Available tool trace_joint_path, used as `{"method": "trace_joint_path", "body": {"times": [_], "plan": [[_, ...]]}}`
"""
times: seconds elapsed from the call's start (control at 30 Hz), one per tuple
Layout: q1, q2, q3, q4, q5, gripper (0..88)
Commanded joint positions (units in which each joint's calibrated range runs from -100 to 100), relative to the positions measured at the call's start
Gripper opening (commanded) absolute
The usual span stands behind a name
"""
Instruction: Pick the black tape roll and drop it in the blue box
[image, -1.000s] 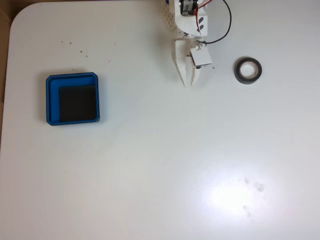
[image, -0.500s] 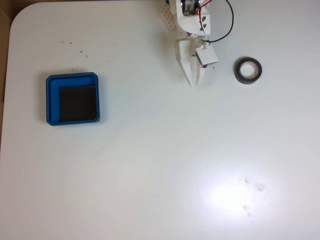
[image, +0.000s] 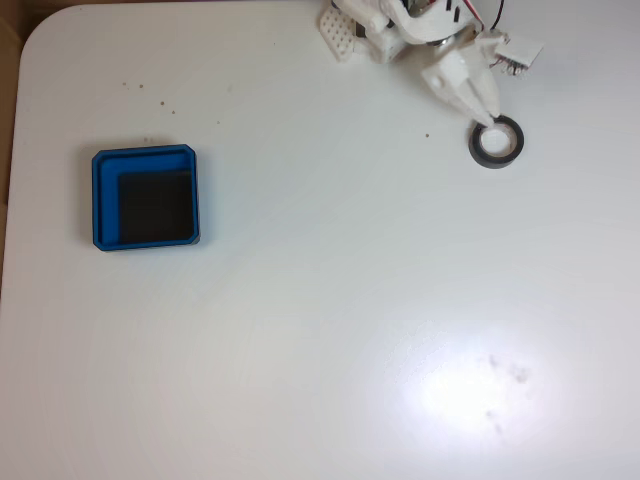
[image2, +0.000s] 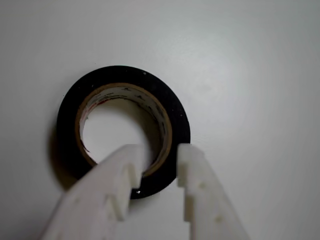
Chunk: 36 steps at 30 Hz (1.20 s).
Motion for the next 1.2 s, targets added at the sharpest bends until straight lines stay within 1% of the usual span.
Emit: {"method": "trace_joint_path", "body": {"times": [0.0,0.1,0.6,0.67,0.7,0.8,0.87,1.07,1.17], "plan": [[-5.2,-0.1,0.9,-0.46,-0.29,0.7],[-6.38,-0.1,0.9,-0.46,-0.29,0.7],[-5.69,0.32,0.36,-0.46,-0.56,0.7],[-5.59,4.08,0.09,-0.46,-1.35,0.7],[-5.59,7.84,-0.36,-0.46,-2.75,0.8],[-5.79,19.8,-3.51,-0.46,-9.49,0.8],[-6.28,25.9,-6.47,-0.46,-11.6,0.8],[-6.18,37.19,-17.16,-0.54,-11.24,0.8],[-6.28,39.62,-20.4,-0.46,-8.97,0.8]]}}
